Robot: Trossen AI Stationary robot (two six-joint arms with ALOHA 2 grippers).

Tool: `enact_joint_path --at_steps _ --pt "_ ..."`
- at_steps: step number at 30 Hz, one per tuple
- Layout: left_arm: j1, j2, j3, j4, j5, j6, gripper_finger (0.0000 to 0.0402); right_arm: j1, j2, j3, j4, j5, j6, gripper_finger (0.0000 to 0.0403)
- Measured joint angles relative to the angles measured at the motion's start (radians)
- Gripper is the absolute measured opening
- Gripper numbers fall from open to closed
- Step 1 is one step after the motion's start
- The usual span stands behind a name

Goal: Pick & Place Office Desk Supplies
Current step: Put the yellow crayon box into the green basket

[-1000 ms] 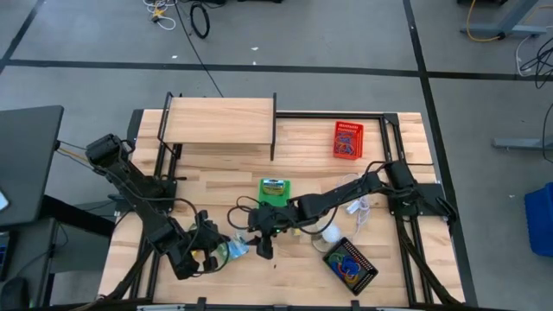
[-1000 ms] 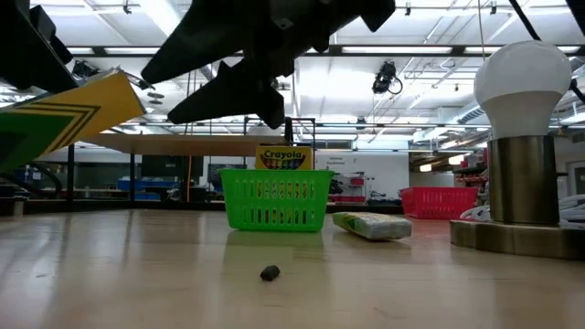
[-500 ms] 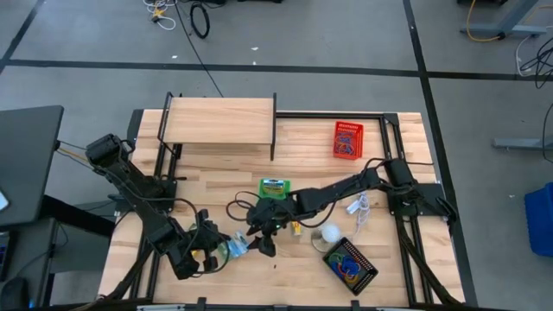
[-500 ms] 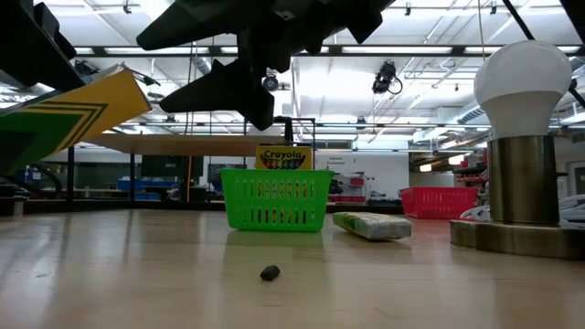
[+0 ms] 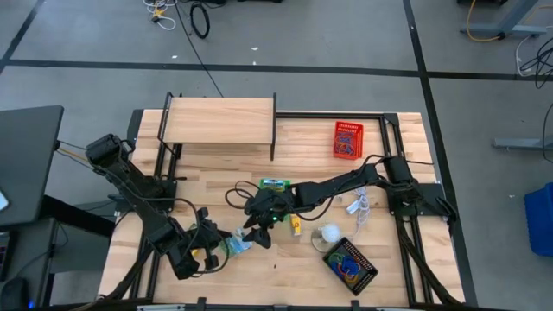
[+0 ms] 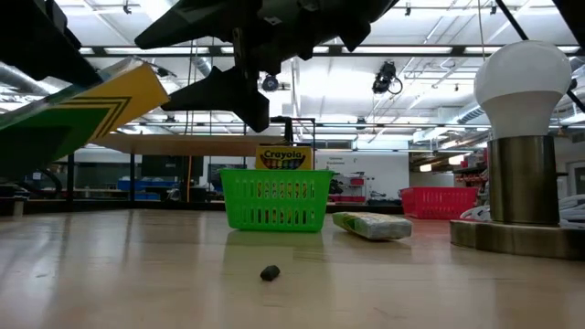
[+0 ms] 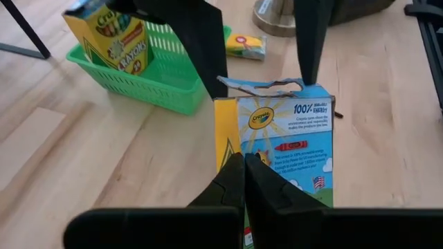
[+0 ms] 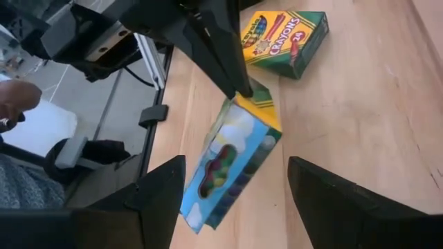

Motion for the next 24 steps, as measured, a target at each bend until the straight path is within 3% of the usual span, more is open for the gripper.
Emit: enact_joint_path --at_steps 16,19,24 --pt "0.068 0.000 0.000 0.096 -0.049 0.145 0.0001 0.008 0.000 0.000 0.002 0.083 -0.048 0.0250" --pt "0.067 0.000 0.000 0.095 -0.067 0.146 0.0001 0.012 0.000 0.000 0.002 0.105 -0.064 0.0209" --pt "0.066 0.000 0.000 0.101 -0.092 0.146 0.0001 0.013 0.000 0.001 -0.002 0.112 -0.098 0.0097"
